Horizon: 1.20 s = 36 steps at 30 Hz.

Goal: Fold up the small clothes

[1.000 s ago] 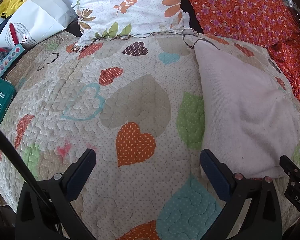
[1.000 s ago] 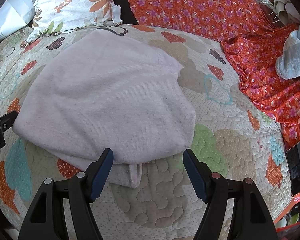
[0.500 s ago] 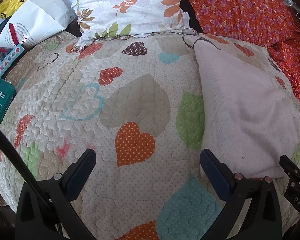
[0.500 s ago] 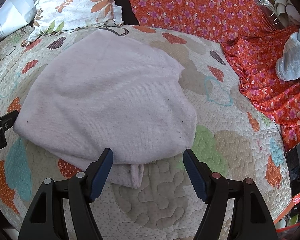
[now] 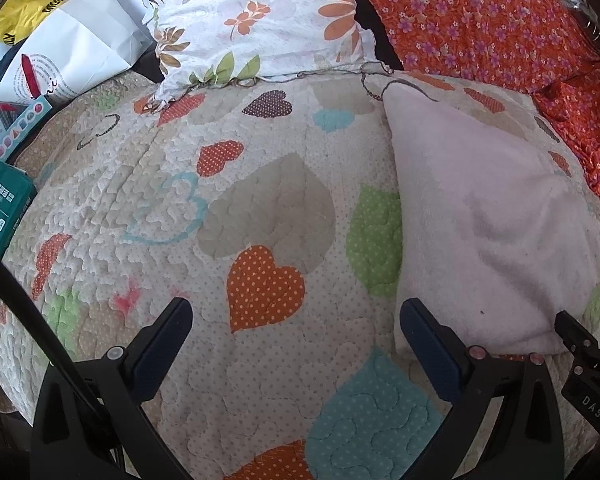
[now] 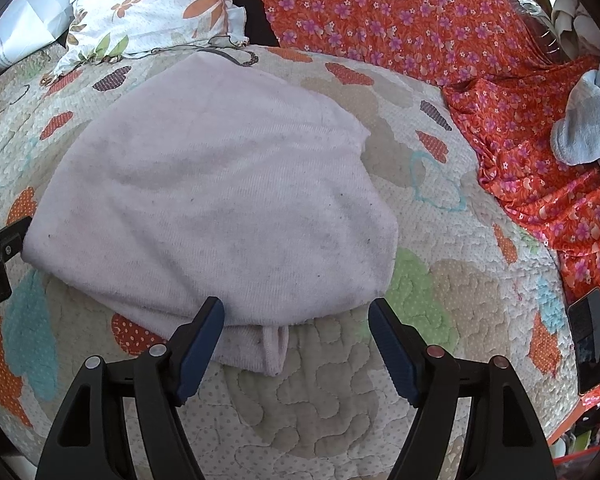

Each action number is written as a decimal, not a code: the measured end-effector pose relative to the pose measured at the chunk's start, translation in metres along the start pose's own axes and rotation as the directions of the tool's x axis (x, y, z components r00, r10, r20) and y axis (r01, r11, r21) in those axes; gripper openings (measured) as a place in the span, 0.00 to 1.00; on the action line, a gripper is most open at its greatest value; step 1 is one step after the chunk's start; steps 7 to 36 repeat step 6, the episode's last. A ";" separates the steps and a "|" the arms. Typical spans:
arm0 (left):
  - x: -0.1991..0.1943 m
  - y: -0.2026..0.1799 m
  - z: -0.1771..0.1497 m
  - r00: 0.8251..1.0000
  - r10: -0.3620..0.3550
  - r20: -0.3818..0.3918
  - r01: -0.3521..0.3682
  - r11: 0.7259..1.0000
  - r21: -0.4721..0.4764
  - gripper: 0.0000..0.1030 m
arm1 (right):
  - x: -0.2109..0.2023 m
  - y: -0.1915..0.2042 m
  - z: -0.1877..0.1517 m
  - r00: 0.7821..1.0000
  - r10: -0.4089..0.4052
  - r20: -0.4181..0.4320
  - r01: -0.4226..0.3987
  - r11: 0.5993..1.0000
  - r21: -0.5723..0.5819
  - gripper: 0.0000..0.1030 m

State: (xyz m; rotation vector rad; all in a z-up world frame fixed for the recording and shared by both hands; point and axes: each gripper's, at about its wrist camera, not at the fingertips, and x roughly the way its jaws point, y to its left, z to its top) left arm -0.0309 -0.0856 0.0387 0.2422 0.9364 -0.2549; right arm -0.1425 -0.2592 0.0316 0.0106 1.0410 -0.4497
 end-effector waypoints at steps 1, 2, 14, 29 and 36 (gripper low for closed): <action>-0.001 0.000 0.000 1.000 0.002 0.005 -0.002 1.000 0.001 1.00 | 0.000 0.000 0.000 1.000 0.000 0.001 0.000 1.000 0.000 0.77; -0.002 -0.001 0.000 1.000 0.002 0.010 -0.003 1.000 0.005 1.00 | 0.000 0.000 -0.001 1.000 0.001 0.000 -0.001 1.000 0.000 0.77; -0.006 -0.004 -0.002 1.000 0.009 0.024 -0.009 1.000 0.024 1.00 | -0.001 0.002 -0.001 1.000 0.000 0.003 0.000 1.000 0.000 0.77; -0.006 -0.004 -0.002 1.000 0.009 0.024 -0.009 1.000 0.024 1.00 | -0.001 0.002 -0.001 1.000 0.000 0.003 0.000 1.000 0.000 0.77; -0.006 -0.004 -0.002 1.000 0.009 0.024 -0.009 1.000 0.024 1.00 | -0.001 0.002 -0.001 1.000 0.000 0.003 0.000 1.000 0.000 0.77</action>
